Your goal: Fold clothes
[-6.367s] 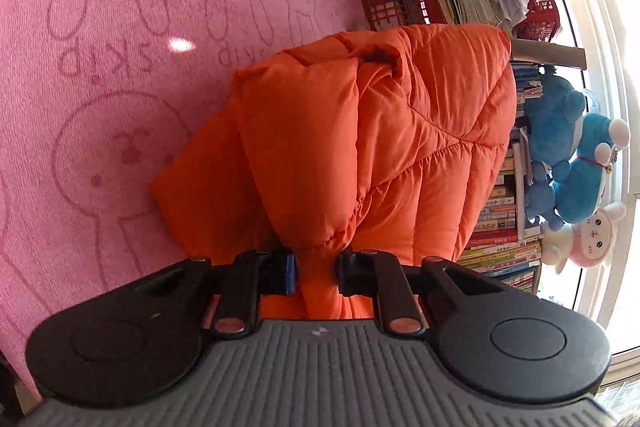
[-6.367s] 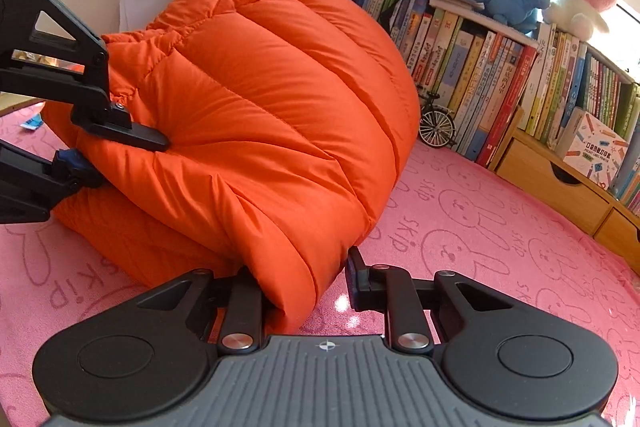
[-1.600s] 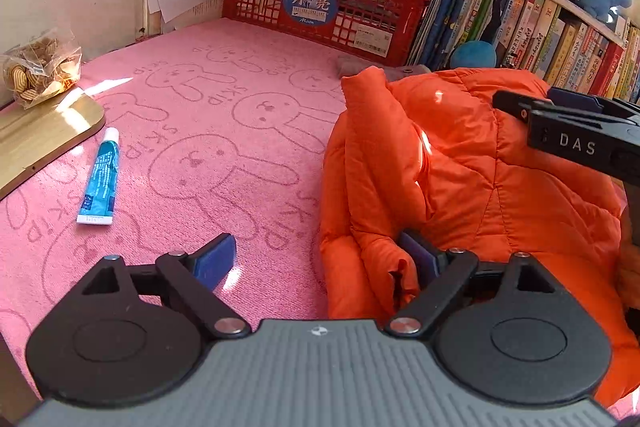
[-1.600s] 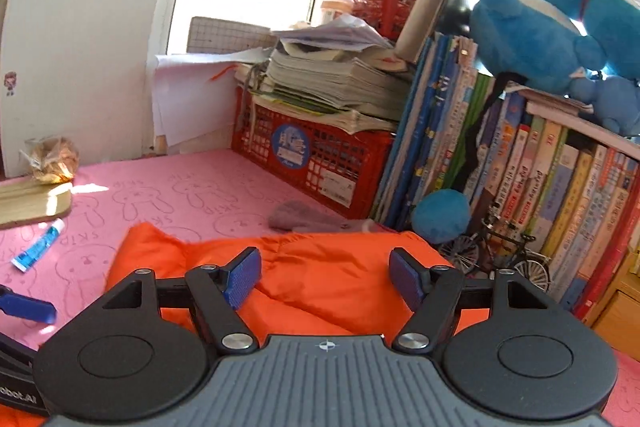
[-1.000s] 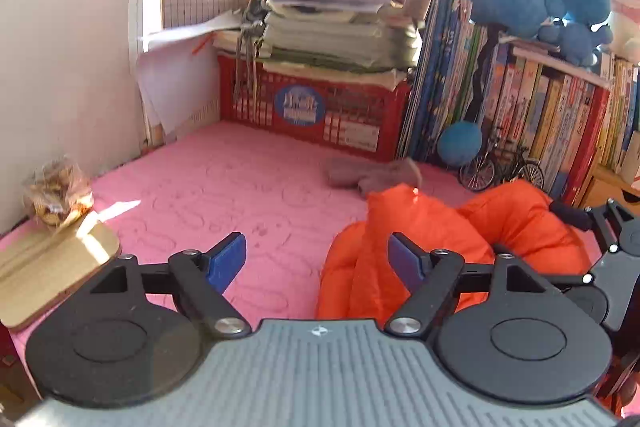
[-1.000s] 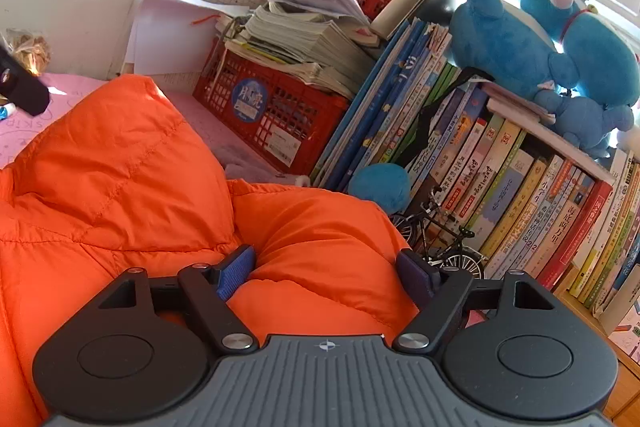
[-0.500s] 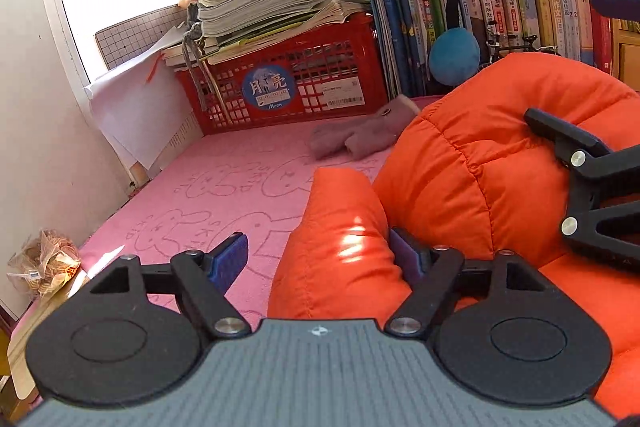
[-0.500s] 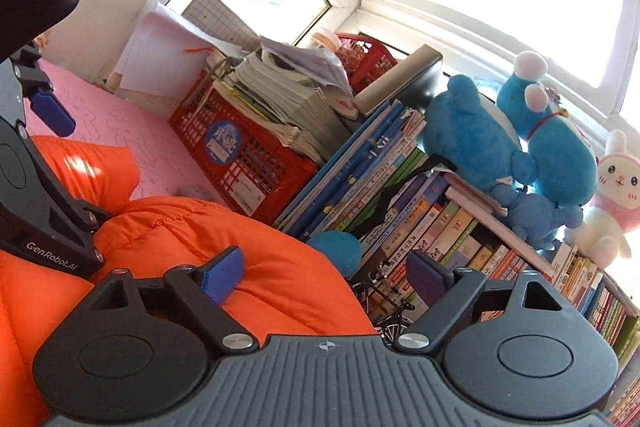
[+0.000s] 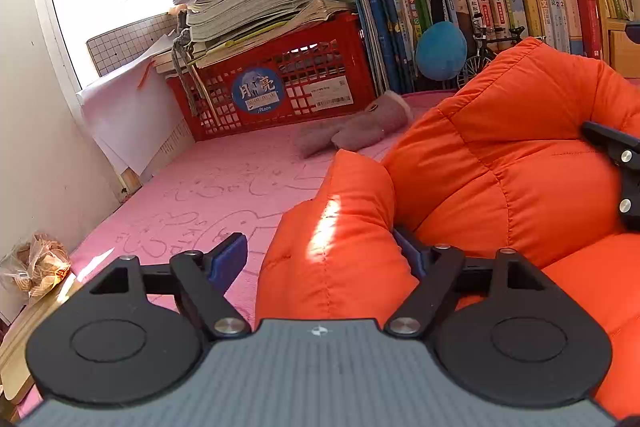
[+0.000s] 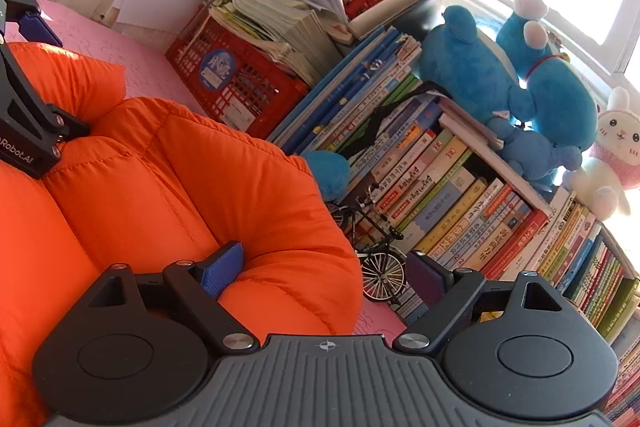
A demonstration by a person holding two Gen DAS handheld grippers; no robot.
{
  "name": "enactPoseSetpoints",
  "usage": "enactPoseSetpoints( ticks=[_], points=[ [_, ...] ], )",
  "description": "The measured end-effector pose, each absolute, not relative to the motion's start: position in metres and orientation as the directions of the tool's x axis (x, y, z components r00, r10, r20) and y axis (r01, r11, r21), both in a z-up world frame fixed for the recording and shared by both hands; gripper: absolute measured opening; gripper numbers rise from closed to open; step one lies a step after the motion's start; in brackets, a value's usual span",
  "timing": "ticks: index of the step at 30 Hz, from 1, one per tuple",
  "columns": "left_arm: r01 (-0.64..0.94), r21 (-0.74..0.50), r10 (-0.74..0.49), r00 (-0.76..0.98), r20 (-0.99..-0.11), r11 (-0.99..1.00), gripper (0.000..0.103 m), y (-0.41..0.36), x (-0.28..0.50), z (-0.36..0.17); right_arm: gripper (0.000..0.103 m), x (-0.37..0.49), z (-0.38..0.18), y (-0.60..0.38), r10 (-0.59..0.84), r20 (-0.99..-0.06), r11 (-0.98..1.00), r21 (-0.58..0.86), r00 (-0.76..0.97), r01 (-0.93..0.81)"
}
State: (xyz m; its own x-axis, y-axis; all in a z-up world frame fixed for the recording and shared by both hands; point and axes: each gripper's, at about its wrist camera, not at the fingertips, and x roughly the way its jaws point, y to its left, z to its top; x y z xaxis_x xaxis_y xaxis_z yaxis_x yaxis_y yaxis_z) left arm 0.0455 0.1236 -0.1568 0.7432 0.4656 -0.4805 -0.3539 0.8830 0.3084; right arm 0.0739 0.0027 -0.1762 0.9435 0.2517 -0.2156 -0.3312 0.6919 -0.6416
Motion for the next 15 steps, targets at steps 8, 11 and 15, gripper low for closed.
enactPoseSetpoints(
  ticks=[8,11,15],
  points=[
    [-0.353,0.295,0.457,0.750,-0.477,0.888,0.079,0.125,0.044,-0.156,0.076,0.063,-0.154,-0.005,0.168,-0.151,0.653,-0.723,0.974,-0.225],
    [-0.353,0.290,0.454,0.752,-0.477,0.889,0.079,0.125,0.044,-0.156,0.076,0.049,-0.133,0.023,0.290,-0.099,0.681,-0.678,0.952,-0.278],
    [-0.352,0.285,0.450,0.754,-0.478,0.892,0.081,0.126,0.043,-0.155,0.077,0.051,-0.150,0.072,0.408,-0.165,0.578,-0.714,0.898,-0.394]
  ],
)
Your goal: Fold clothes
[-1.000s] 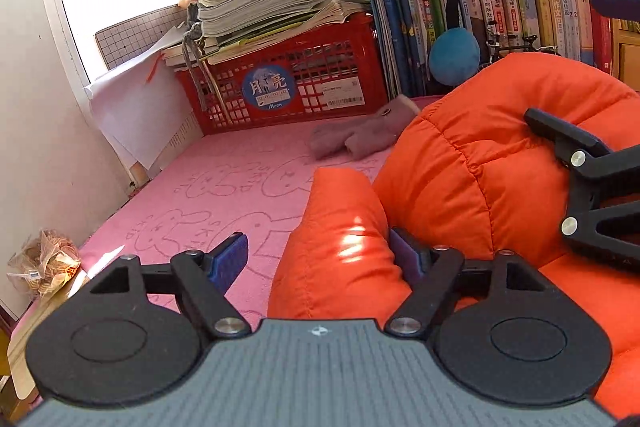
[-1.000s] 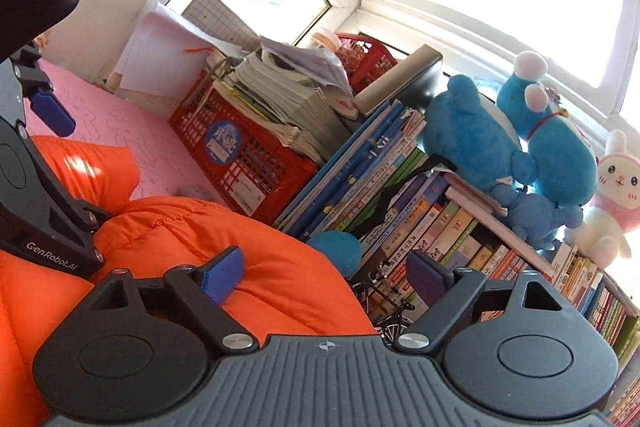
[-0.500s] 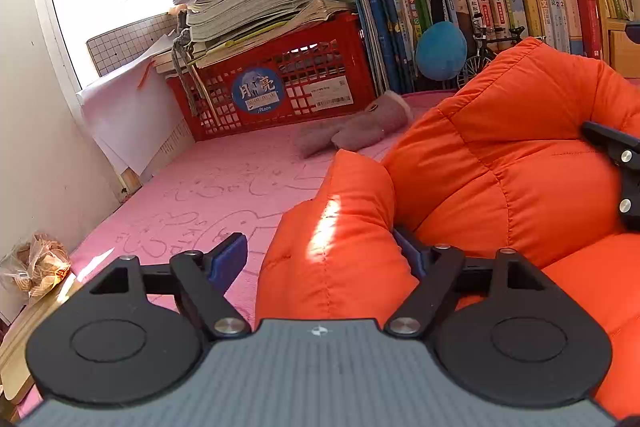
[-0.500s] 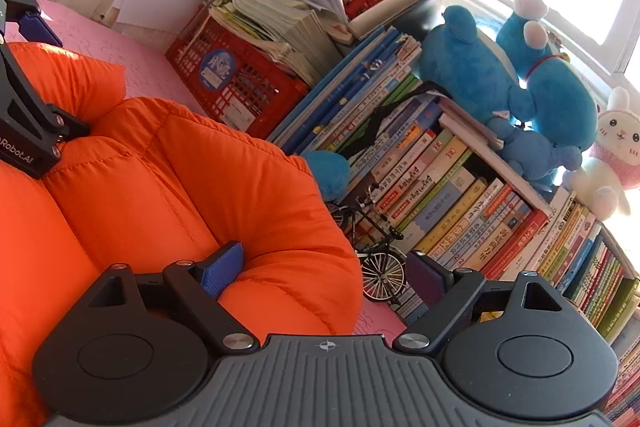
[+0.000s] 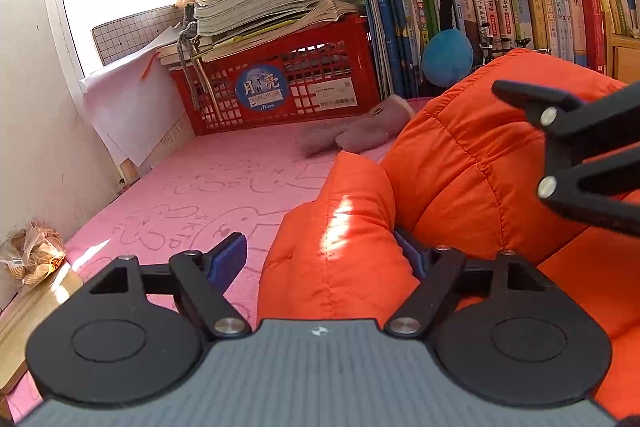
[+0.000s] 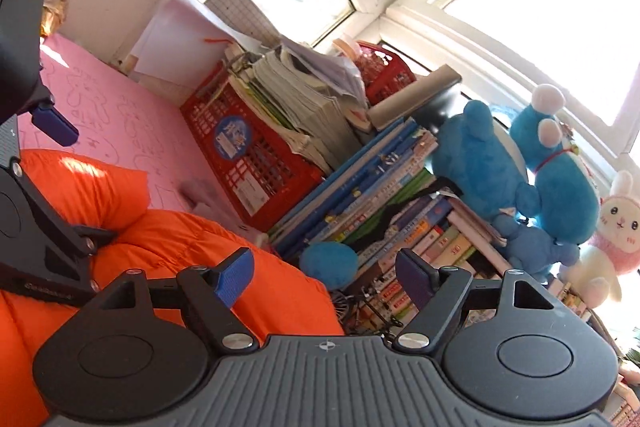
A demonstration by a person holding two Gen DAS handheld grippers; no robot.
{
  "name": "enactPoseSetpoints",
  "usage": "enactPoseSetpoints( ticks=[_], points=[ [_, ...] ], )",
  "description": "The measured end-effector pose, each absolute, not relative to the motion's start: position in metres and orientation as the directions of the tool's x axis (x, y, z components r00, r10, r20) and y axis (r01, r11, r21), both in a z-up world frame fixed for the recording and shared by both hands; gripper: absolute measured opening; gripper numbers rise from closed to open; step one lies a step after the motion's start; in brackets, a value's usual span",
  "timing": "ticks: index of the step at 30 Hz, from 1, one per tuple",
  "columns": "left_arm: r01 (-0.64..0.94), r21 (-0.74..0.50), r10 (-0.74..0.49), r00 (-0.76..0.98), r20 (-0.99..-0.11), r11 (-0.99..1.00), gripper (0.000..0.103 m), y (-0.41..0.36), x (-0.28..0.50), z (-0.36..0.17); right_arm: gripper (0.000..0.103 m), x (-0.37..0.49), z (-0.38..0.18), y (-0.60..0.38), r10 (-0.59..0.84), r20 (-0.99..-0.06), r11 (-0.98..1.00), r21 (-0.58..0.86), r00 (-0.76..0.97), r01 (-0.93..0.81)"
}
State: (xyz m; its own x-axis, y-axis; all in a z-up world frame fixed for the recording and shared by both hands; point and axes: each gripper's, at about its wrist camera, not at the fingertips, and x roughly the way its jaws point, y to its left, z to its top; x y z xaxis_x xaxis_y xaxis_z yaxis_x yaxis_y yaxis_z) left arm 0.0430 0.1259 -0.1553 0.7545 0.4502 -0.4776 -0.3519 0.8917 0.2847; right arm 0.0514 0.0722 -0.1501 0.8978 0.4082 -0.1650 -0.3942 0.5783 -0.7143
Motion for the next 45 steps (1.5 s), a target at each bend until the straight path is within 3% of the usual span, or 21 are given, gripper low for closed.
enactPoseSetpoints(
  ticks=[5,11,13,18,22,25,27,30,32,33,34,38,42,45],
  points=[
    [-0.351,0.278,0.445,0.757,-0.478,0.894,0.082,0.127,0.042,-0.155,0.079,0.087,-0.166,0.029,0.406,-0.249,0.605,-0.648,0.879,-0.463],
    [-0.348,0.262,0.435,0.759,-0.484,0.900,0.082,0.128,0.043,-0.155,0.079,0.111,-0.175,-0.020,0.168,-0.235,0.564,-0.774,0.957,-0.289],
    [-0.351,0.244,0.427,0.759,-0.492,0.904,0.082,0.131,0.043,-0.154,0.073,0.108,-0.168,-0.031,0.112,-0.221,0.564,-0.789,0.969,-0.245],
    [-0.357,0.239,0.430,0.760,-0.487,0.903,0.082,0.130,0.041,-0.154,0.073,0.085,-0.145,0.002,0.235,-0.165,0.653,-0.704,0.958,-0.281],
    [-0.363,0.220,0.424,0.760,-0.493,0.906,0.082,0.134,0.040,-0.153,0.075,0.078,-0.144,0.066,0.388,-0.194,0.627,-0.661,0.901,-0.412],
    [-0.340,0.215,0.402,0.775,-0.488,0.916,0.085,0.133,0.039,-0.152,0.077,0.095,-0.162,0.053,0.433,-0.262,0.596,-0.635,0.863,-0.492],
    [-0.324,0.245,0.405,0.782,-0.475,0.914,0.085,0.126,0.040,-0.153,0.089,0.117,-0.162,0.024,0.380,-0.326,0.634,-0.589,0.866,-0.501],
    [-0.311,0.268,0.406,0.786,-0.467,0.912,0.085,0.121,0.041,-0.153,0.092,0.120,-0.156,0.013,0.283,-0.285,0.621,-0.673,0.916,-0.402],
    [-0.319,0.247,0.401,0.778,-0.483,0.915,0.085,0.126,0.042,-0.154,0.090,0.119,-0.152,0.010,0.222,-0.234,0.591,-0.740,0.947,-0.321],
    [-0.321,0.240,0.399,0.776,-0.488,0.916,0.085,0.128,0.042,-0.154,0.080,0.115,-0.149,0.013,0.223,-0.215,0.592,-0.745,0.951,-0.307],
    [-0.322,0.236,0.399,0.776,-0.489,0.917,0.085,0.128,0.041,-0.154,0.077,0.109,-0.146,0.021,0.250,-0.202,0.607,-0.729,0.947,-0.316],
    [-0.326,0.211,0.389,0.775,-0.499,0.921,0.085,0.132,0.040,-0.154,0.078,0.082,-0.139,0.064,0.410,-0.183,0.590,-0.694,0.894,-0.413],
    [-0.312,0.174,0.356,0.779,-0.516,0.934,0.089,0.137,0.040,-0.154,0.079,0.098,-0.158,0.050,0.423,-0.263,0.561,-0.675,0.867,-0.479],
    [-0.297,0.180,0.348,0.783,-0.516,0.938,0.089,0.135,0.040,-0.155,0.092,0.132,-0.153,0.008,0.340,-0.337,0.649,-0.591,0.878,-0.479]
  ],
)
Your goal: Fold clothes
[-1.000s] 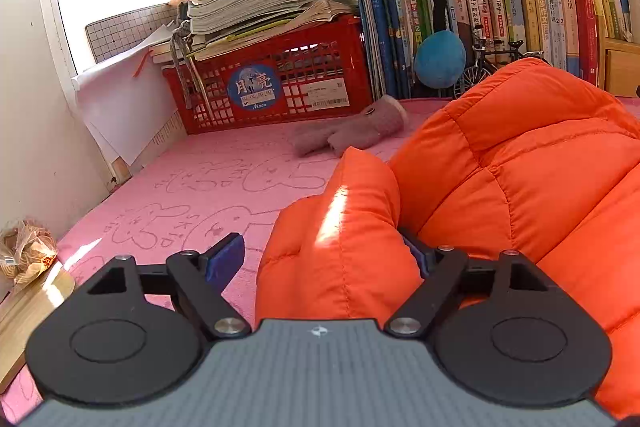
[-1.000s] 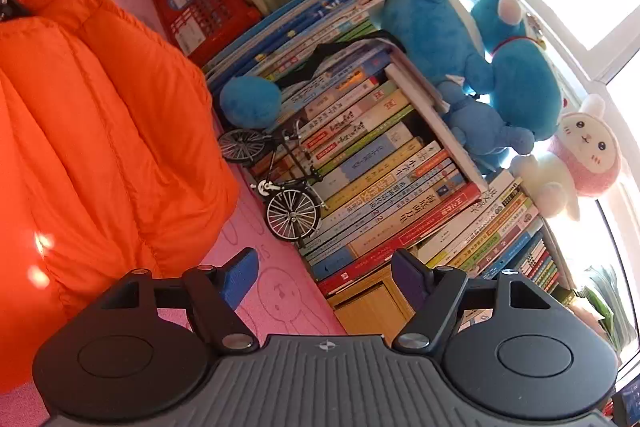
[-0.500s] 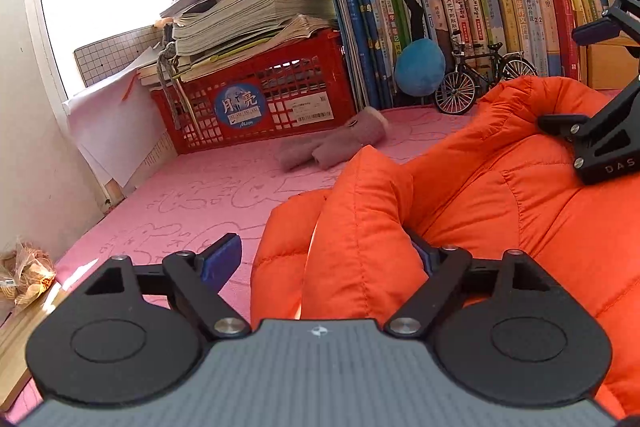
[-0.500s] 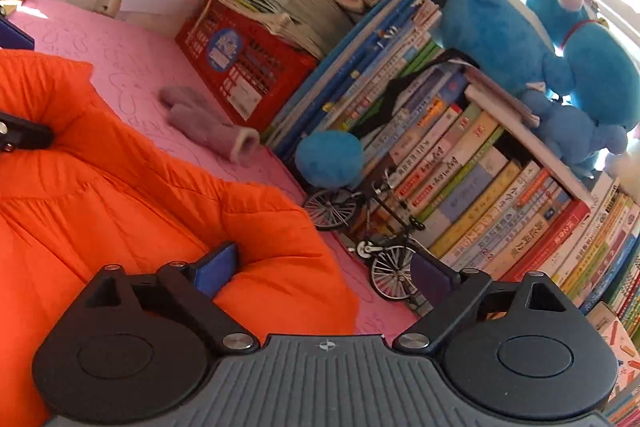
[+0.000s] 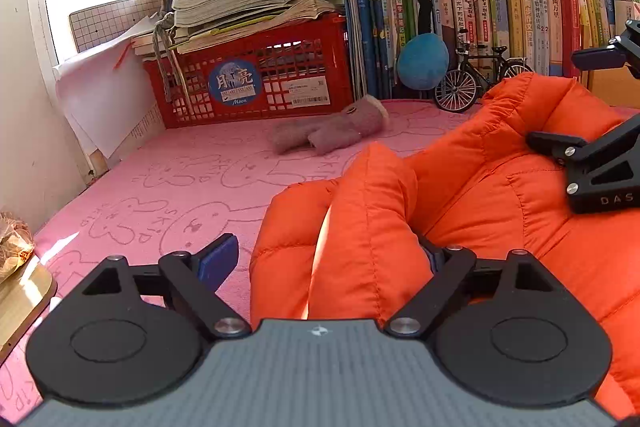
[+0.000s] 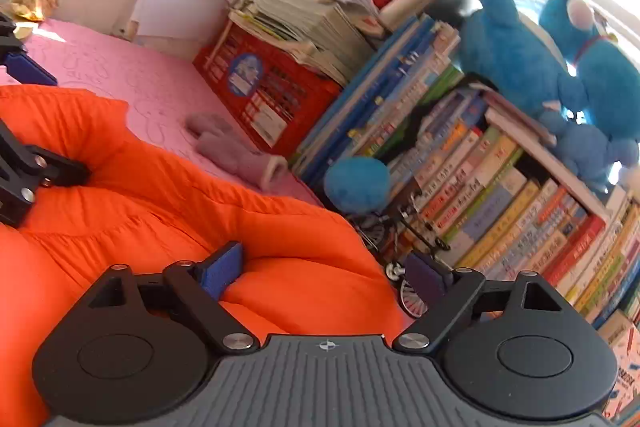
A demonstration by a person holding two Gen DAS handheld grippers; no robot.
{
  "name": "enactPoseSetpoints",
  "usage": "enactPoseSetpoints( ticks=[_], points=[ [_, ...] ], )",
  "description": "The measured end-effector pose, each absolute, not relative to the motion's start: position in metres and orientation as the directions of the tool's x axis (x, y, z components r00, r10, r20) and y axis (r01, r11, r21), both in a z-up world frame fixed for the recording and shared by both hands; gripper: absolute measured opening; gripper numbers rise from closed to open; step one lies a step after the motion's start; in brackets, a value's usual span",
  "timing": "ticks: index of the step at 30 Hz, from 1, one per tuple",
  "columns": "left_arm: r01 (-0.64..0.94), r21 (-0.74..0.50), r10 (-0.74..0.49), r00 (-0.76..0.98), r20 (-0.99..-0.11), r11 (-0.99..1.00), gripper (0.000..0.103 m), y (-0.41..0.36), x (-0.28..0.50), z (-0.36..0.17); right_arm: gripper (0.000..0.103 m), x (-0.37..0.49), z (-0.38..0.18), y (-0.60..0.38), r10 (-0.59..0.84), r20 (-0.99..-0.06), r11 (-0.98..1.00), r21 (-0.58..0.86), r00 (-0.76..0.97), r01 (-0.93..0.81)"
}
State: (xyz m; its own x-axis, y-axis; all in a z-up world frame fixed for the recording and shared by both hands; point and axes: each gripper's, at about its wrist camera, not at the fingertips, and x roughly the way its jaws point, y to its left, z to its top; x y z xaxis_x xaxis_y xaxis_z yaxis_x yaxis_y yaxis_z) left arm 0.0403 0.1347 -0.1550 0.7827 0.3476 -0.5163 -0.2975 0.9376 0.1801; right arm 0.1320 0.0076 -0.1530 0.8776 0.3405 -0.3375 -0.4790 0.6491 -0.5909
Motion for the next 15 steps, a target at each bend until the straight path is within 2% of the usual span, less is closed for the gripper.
enactPoseSetpoints(
  ticks=[2,5,7,8,11,15],
  points=[
    [-0.296,0.169,0.340,0.782,-0.523,0.940,0.089,0.137,0.041,-0.155,0.093,0.142,-0.151,-0.007,0.275,-0.339,0.639,-0.635,0.900,-0.434],
    [-0.297,0.151,0.331,0.780,-0.531,0.943,0.089,0.140,0.041,-0.156,0.093,0.141,-0.149,-0.007,0.184,-0.294,0.623,-0.703,0.938,-0.342],
    [-0.302,0.139,0.328,0.777,-0.537,0.943,0.089,0.142,0.041,-0.156,0.089,0.140,-0.147,-0.007,0.124,-0.257,0.608,-0.744,0.958,-0.278],
    [-0.304,0.131,0.325,0.776,-0.540,0.944,0.089,0.143,0.041,-0.156,0.084,0.135,-0.145,-0.004,0.122,-0.244,0.617,-0.741,0.962,-0.266],
    [-0.306,0.110,0.315,0.777,-0.546,0.946,0.089,0.146,0.041,-0.156,0.083,0.120,-0.135,0.006,0.142,-0.207,0.674,-0.696,0.968,-0.248],
    [-0.308,0.101,0.311,0.777,-0.547,0.946,0.089,0.146,0.040,-0.156,0.083,0.091,-0.117,0.022,0.150,-0.204,0.784,-0.572,0.967,-0.242]
  ],
)
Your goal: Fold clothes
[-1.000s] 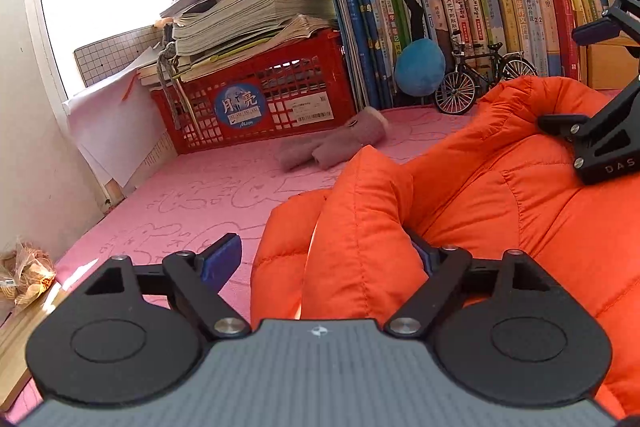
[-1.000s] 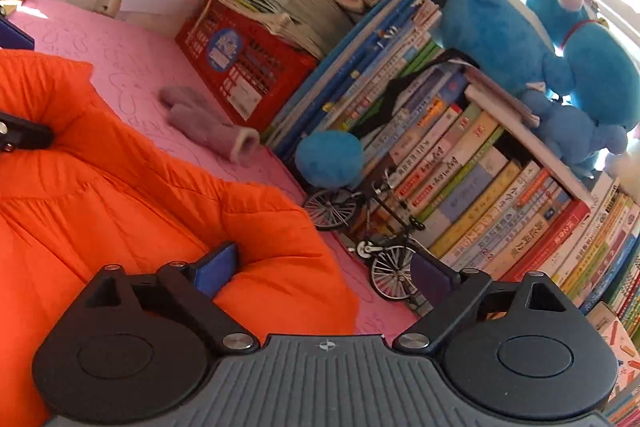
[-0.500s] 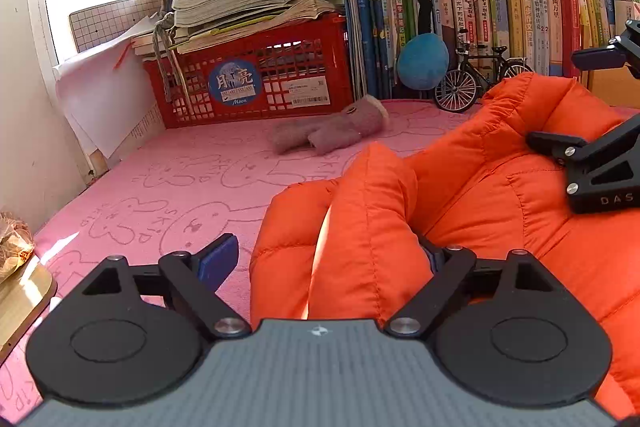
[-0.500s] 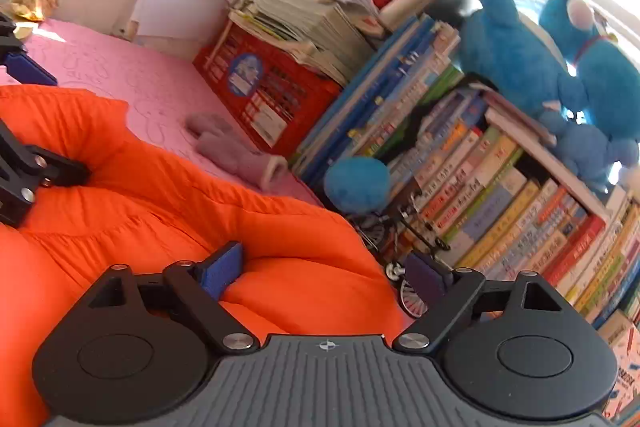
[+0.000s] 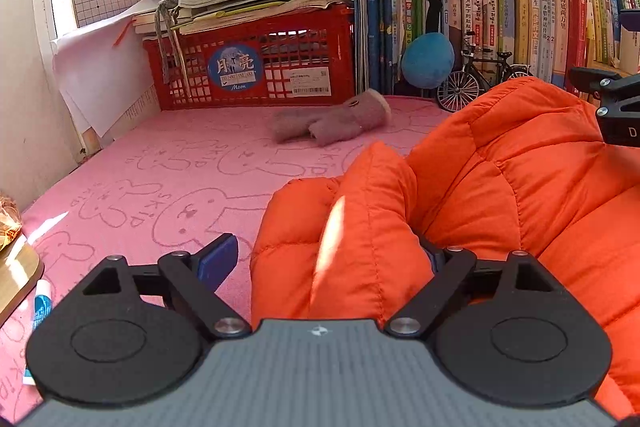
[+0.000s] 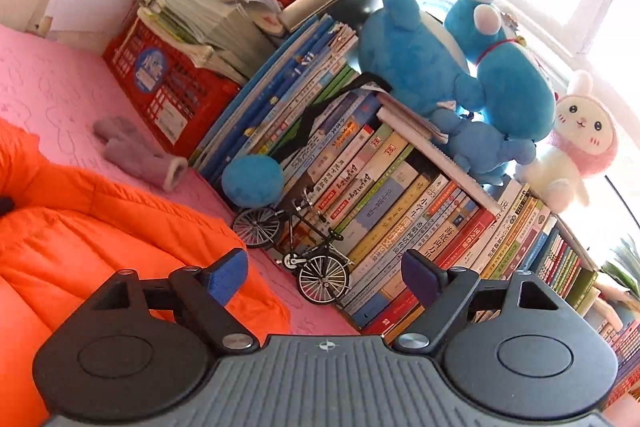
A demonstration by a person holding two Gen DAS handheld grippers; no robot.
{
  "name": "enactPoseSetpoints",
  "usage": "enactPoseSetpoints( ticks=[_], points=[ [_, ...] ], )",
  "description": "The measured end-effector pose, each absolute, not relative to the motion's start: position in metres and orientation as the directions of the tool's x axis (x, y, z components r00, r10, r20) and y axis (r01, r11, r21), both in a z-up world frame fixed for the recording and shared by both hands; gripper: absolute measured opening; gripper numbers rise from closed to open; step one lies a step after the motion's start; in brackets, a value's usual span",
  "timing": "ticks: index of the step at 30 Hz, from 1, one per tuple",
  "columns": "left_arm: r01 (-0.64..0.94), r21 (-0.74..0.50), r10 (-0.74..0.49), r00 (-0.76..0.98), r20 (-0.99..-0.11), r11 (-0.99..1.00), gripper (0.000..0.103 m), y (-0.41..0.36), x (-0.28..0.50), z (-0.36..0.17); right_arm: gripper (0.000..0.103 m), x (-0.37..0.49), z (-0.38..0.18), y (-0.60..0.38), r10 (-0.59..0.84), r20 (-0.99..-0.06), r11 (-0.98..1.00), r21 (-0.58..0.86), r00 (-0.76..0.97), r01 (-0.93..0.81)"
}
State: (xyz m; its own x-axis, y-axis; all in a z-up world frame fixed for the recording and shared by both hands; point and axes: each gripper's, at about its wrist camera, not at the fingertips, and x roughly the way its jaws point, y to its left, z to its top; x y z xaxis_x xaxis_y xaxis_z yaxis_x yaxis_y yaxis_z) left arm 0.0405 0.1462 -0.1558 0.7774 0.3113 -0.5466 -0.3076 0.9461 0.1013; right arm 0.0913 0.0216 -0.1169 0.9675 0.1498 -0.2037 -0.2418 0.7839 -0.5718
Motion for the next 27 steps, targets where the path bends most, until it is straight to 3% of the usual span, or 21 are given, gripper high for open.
enactPoseSetpoints(
  ticks=[8,20,27],
  points=[
    [-0.309,0.080,0.300,0.778,-0.552,0.948,0.089,0.150,0.041,-0.155,0.086,0.025,-0.125,0.056,0.037,-0.268,0.895,-0.419,0.963,-0.151],
    [-0.323,0.095,0.319,0.767,-0.556,0.942,0.098,0.148,0.042,-0.156,0.086,-0.026,-0.180,0.037,-0.144,-0.164,0.830,-0.557,0.976,0.029],
    [-0.321,0.100,0.321,0.767,-0.555,0.942,0.099,0.147,0.042,-0.156,0.085,-0.032,-0.189,0.011,-0.265,-0.213,0.800,-0.593,0.940,0.092]
  ],
)
